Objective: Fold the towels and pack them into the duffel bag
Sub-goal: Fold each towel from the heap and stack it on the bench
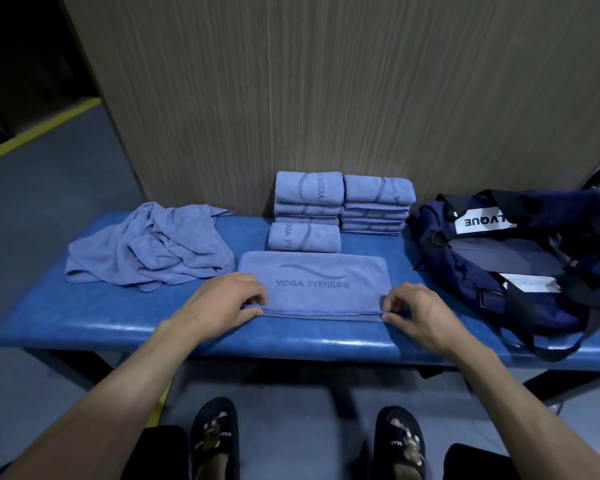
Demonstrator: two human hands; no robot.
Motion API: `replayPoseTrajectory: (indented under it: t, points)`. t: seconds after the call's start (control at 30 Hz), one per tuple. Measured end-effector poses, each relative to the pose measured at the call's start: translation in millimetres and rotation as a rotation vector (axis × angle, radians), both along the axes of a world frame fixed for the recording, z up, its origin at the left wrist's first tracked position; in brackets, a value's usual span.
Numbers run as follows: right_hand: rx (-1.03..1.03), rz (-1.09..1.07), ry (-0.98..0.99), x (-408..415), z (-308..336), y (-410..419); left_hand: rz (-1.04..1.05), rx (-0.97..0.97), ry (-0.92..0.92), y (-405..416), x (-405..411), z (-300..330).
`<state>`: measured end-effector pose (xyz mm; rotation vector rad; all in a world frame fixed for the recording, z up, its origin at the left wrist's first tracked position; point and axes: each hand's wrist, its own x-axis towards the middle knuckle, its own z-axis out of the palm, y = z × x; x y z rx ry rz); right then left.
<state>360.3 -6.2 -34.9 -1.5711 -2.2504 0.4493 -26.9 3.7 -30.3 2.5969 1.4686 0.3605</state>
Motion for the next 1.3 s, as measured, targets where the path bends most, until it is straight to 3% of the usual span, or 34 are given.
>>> replayPoseTrajectory:
  t: [0.37,0.8,1.13,1.3]
  points:
    - [0.066,0.056,-0.078,-0.3,1.6,4.1,-0.025,0.084,0.108,2.4,-0.1,-0.5]
    - [0.044,0.192,-0.136,0.8,2.1,1.4,-0.007,0.208,0.052,2.5,-7.5,-9.1]
    - [0.138,0.2,-0.188,4.7,-0.8,-6.6,-0.107,0.035,-0.043,-0.1,-31.5,-14.5]
    - [0.271,0.175,-0.279,1.0,-6.8,-15.6,-0.093,0.225,-0.066,-4.4,-30.9,-36.0]
